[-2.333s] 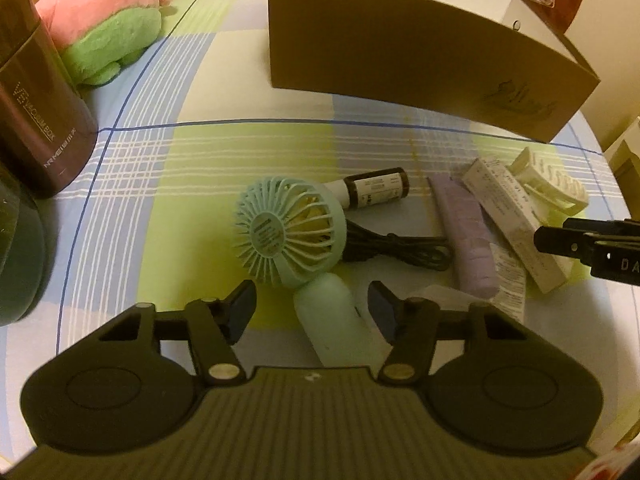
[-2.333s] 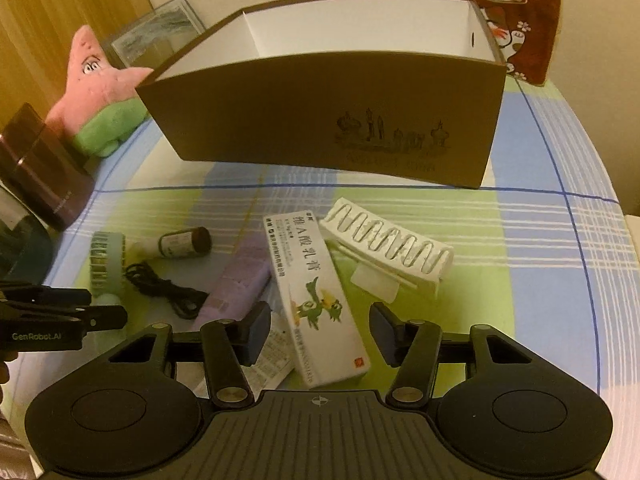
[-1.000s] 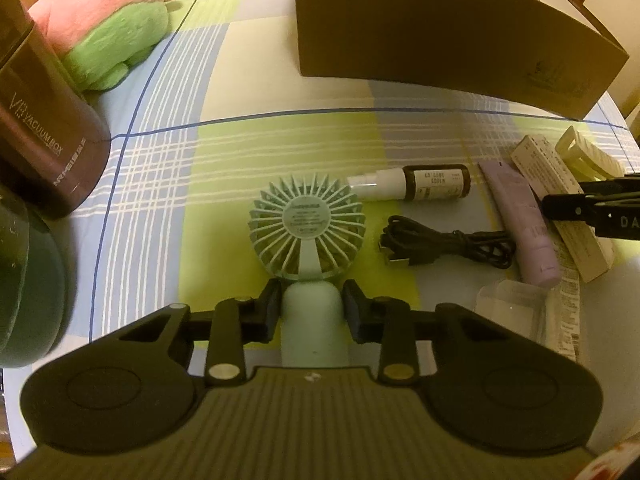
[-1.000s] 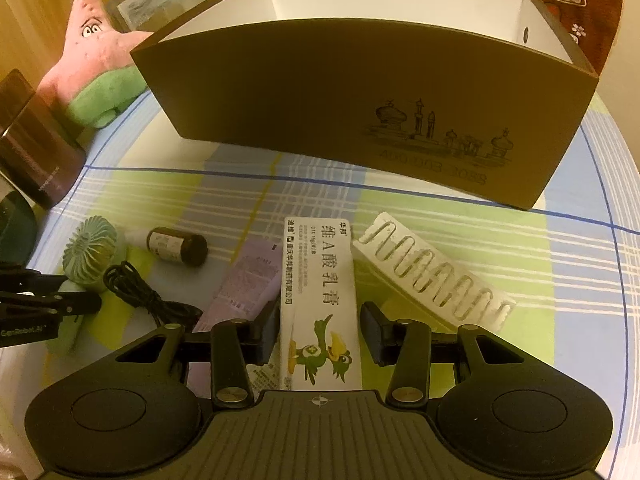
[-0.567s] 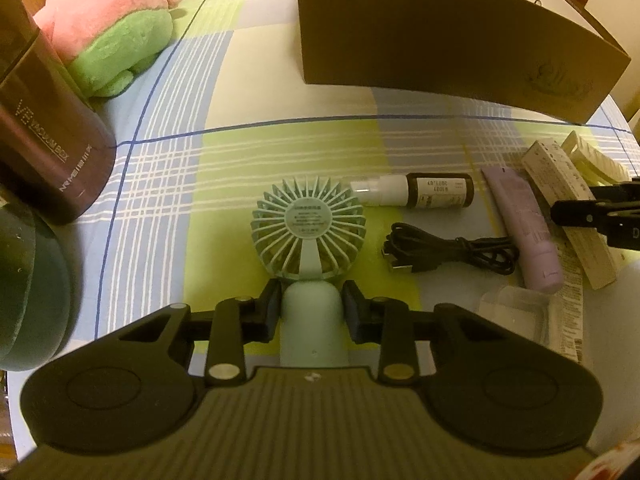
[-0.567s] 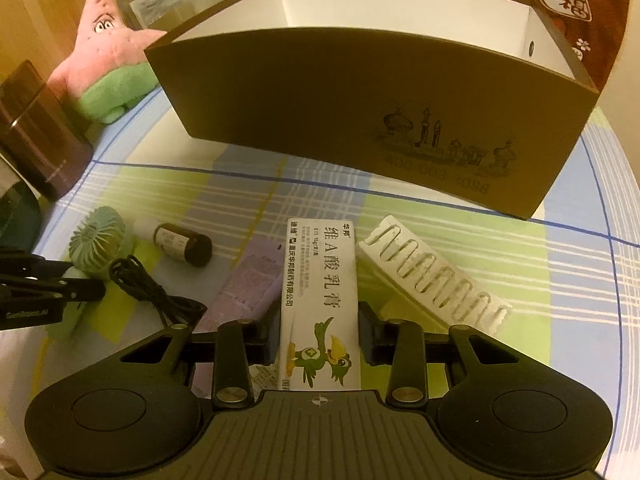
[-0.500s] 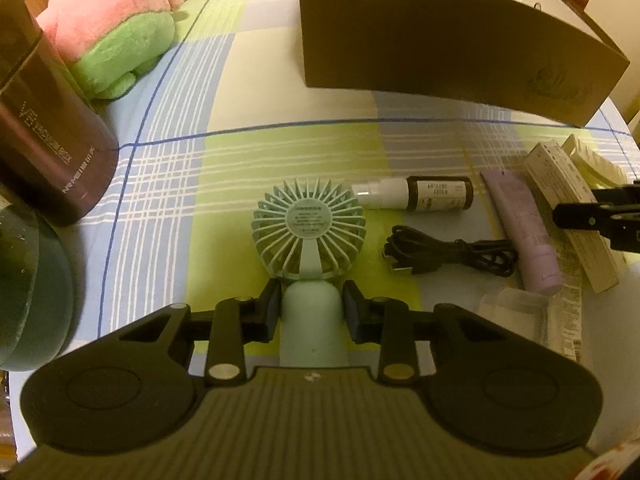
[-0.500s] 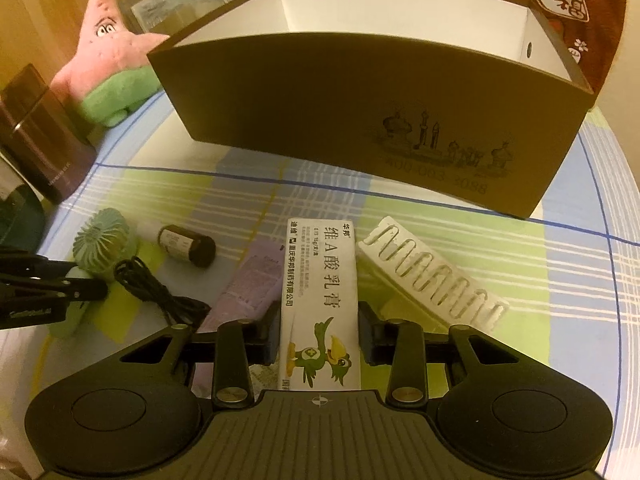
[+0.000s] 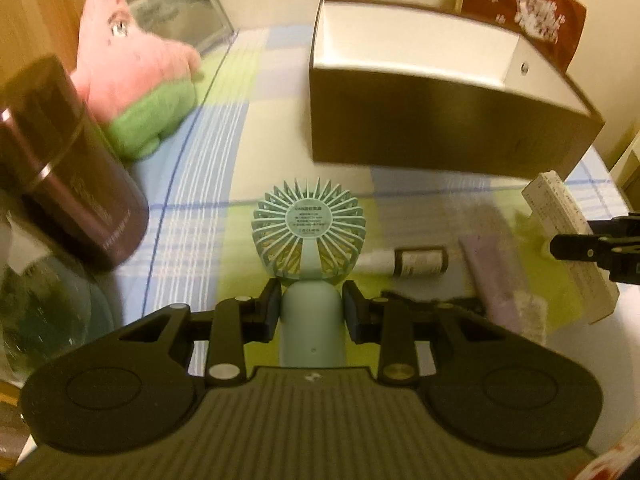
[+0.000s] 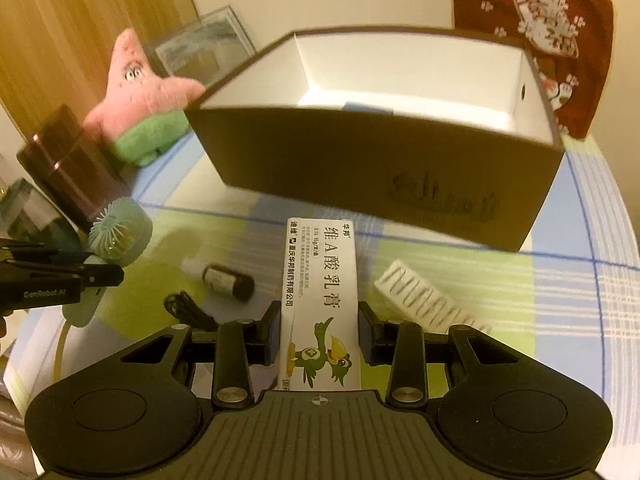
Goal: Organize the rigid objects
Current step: 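Lift and carry the fan and cream box over the brown box with both tools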
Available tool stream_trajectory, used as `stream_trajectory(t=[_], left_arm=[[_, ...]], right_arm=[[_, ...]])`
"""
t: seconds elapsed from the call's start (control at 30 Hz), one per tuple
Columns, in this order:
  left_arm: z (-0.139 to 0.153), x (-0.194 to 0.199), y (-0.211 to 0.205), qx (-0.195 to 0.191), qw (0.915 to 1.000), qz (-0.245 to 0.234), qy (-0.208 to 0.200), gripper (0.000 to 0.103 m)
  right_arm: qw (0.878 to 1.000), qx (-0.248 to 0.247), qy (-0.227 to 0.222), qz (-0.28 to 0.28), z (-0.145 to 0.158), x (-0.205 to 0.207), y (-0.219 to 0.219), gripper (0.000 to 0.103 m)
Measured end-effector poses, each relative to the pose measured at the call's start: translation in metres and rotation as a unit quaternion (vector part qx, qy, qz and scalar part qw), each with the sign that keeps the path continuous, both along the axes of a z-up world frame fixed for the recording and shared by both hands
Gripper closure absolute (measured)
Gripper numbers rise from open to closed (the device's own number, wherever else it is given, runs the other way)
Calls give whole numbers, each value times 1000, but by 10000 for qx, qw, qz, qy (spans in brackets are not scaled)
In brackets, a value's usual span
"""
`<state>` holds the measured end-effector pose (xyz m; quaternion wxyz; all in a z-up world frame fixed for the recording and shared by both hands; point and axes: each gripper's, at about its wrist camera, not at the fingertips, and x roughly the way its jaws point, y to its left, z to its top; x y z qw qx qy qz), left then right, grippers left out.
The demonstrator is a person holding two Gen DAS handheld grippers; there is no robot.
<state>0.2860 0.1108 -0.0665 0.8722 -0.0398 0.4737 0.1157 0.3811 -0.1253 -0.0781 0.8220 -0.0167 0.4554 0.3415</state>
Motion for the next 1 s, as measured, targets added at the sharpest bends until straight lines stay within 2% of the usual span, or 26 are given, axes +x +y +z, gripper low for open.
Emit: stream_trajectory(t=[0.47, 0.73, 1.0], left_arm=[[47, 39, -5, 172, 9977, -330, -565, 73], [67, 80, -5, 302, 9943, -604, -830, 73], [83, 130, -1, 310, 9918, -756, -983, 73]], right_arm=[[9975, 189, -469, -493, 46, 45, -29, 65], [9943, 289, -753, -691, 68, 80, -33, 65], [9933, 290, -795, -786, 72, 111, -29, 65]])
